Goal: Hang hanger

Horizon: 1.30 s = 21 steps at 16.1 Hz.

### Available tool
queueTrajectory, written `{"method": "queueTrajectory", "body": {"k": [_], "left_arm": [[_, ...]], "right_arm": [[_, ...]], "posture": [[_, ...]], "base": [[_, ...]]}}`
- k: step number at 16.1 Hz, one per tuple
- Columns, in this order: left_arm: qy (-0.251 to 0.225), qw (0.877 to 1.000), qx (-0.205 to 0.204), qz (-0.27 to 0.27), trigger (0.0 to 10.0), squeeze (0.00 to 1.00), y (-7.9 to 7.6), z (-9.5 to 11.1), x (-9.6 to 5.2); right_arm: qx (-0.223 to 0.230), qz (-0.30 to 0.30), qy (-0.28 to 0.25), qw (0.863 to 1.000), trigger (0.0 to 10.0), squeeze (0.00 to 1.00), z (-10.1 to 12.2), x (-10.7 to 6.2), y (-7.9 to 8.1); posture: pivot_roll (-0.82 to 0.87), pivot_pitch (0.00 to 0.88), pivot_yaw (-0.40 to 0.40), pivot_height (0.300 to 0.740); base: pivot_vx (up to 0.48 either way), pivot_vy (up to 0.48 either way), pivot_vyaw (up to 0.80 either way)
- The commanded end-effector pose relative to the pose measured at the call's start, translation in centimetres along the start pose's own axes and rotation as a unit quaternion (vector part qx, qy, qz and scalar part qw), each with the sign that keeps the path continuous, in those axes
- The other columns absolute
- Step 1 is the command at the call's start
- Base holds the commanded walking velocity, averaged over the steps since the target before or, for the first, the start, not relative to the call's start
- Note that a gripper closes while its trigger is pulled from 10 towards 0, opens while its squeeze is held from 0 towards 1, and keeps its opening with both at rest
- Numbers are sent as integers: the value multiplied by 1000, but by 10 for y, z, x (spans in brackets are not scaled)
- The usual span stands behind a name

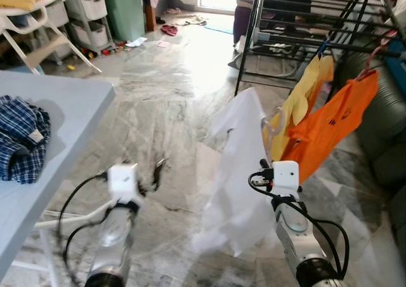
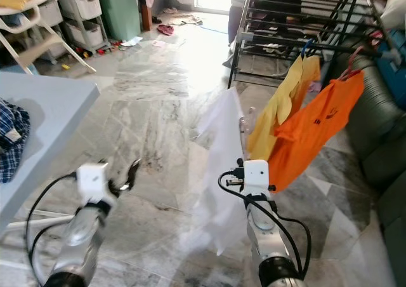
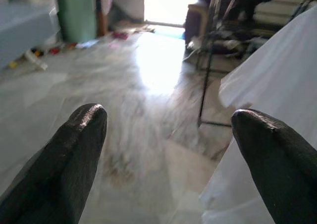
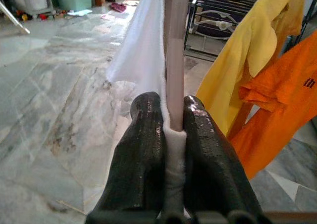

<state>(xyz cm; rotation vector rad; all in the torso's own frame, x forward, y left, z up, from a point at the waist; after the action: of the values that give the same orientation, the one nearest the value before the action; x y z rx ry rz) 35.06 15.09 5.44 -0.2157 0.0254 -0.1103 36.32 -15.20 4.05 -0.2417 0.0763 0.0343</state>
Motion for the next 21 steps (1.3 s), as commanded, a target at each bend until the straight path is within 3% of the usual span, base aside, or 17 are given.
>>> {"method": "queueTrajectory", "body": {"k": [1,4,7,9,12,14,17,21], "left_arm": [[-7,1000,-1,-9,10000,0,-7,10,9],[-3,1000,3,-28,10000,0,-19,21,31],[-2,1000,7,-30,10000,0,-21,26,36],[0,1000,11,-21,10000,0,-17,23,32],[13,1000,29,0,10000,0,-3,3,9],[24,1000,12,2,10000,0,1,-6,-1],[24,1000,-13,-11,10000,0,-3,-6,-1],[20,999,-15,-25,10000,0,-10,1,7]], "right_arm": [[2,-18,-36,999,10000,0,22,6,-8],[-2,-16,-42,999,10000,0,27,8,-6],[-5,-20,-40,999,10000,0,27,6,-6],[-4,-23,-41,999,10000,0,28,4,-7],[-6,-28,-38,999,10000,0,23,-4,-11],[-6,-29,-35,999,10000,0,21,-8,-11],[-2,-26,-31,999,10000,0,21,-8,-8],[6,-26,-28,999,10000,0,24,-6,-7]], "posture": [[-89,0,17,740],[-112,0,44,740],[-122,0,58,740],[-125,0,61,740],[-129,0,57,740],[-129,0,53,740],[-127,0,51,740],[-136,0,58,740]], "base": [[0,0,0],[0,0,0],[0,0,0],[0,0,0],[0,0,0],[0,0,0],[0,0,0],[127,0,0]]}}
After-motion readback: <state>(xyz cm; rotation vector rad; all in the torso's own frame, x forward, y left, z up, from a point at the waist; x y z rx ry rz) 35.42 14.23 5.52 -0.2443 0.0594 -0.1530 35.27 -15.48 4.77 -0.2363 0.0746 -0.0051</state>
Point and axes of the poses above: a point about 5 cm out from each wrist's last joint towards the gripper, its own x axis pointing out of the wrist towards the gripper, its own z axis along the axis of the wrist's last joint, y = z × x, the point moved 6 cm from there along x, pointing out of the wrist towards the gripper, and after that the axes turned 10 degrees about -x, right-handed, at the moved point
